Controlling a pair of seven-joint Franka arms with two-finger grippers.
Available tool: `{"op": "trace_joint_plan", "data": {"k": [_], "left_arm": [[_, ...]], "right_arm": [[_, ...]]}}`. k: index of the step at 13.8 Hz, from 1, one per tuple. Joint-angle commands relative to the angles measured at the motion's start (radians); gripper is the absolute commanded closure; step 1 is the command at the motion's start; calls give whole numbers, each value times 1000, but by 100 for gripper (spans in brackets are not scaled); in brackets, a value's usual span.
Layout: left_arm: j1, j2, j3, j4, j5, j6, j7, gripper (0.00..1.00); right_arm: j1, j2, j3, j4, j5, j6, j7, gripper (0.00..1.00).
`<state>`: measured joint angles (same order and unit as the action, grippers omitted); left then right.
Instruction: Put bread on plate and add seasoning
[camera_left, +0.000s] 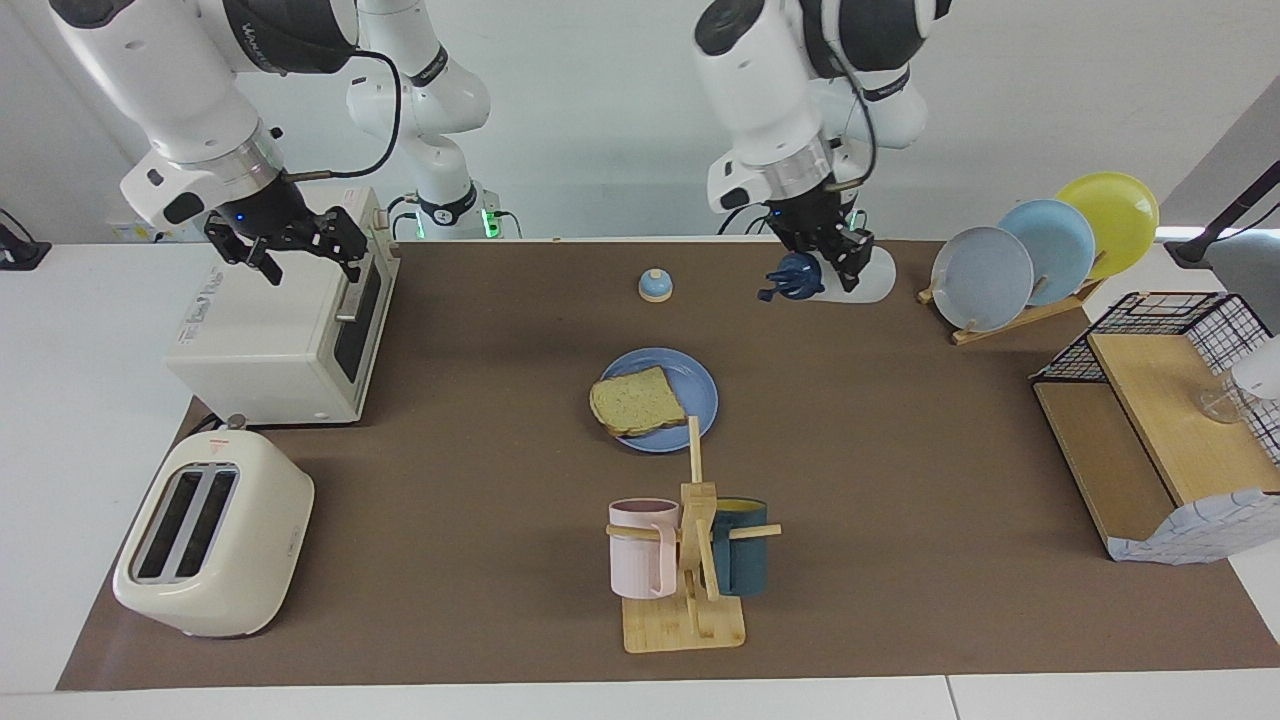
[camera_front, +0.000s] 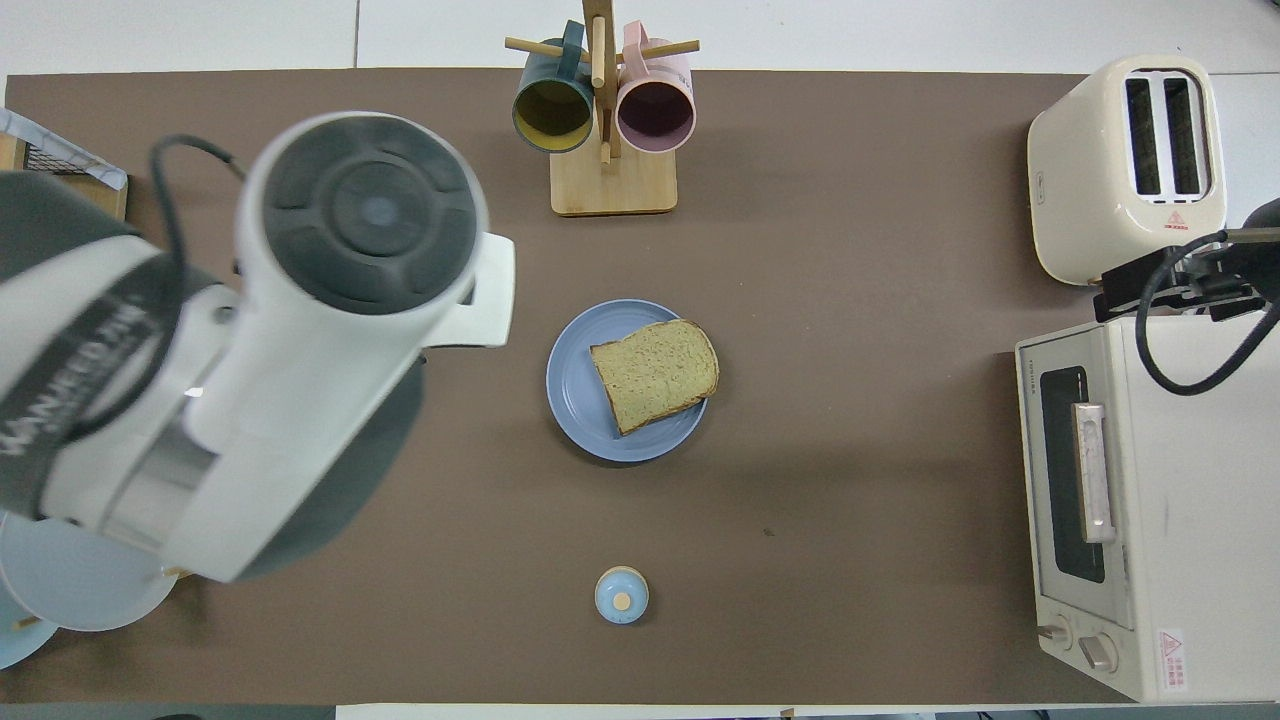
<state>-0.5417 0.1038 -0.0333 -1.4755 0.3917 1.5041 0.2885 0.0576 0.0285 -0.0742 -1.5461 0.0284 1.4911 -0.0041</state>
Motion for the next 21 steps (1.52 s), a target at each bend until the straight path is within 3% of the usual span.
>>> {"op": "trace_joint_plan", "data": {"k": [1,3,7,9,18,21], "left_arm": [[103,-64,-14,-150,-120,241,-161,100],[172,-69,-14,-204,-193,409,-224,100],[310,-121,-14,-444,-378,903,-270,100],[327,-107,-14,-483,-393,1016,-267,100],[328,147,-14,-562,-393,1525,-259,100],[328,232,-13,-562,-393,1625,-240,100]], "right_arm": [[-10,-19,11,-22,-19,15,-7,0],[-10,-19,11,-22,-19,17,-7,0],[-7,-19,11,-20,-19,15,-7,0],[-5,-19,11,-19,-19,17,-7,0],[-4,-19,13,-19,-19,15,-5,0],[-4,-19,13,-19,-19,15,-5,0]]}}
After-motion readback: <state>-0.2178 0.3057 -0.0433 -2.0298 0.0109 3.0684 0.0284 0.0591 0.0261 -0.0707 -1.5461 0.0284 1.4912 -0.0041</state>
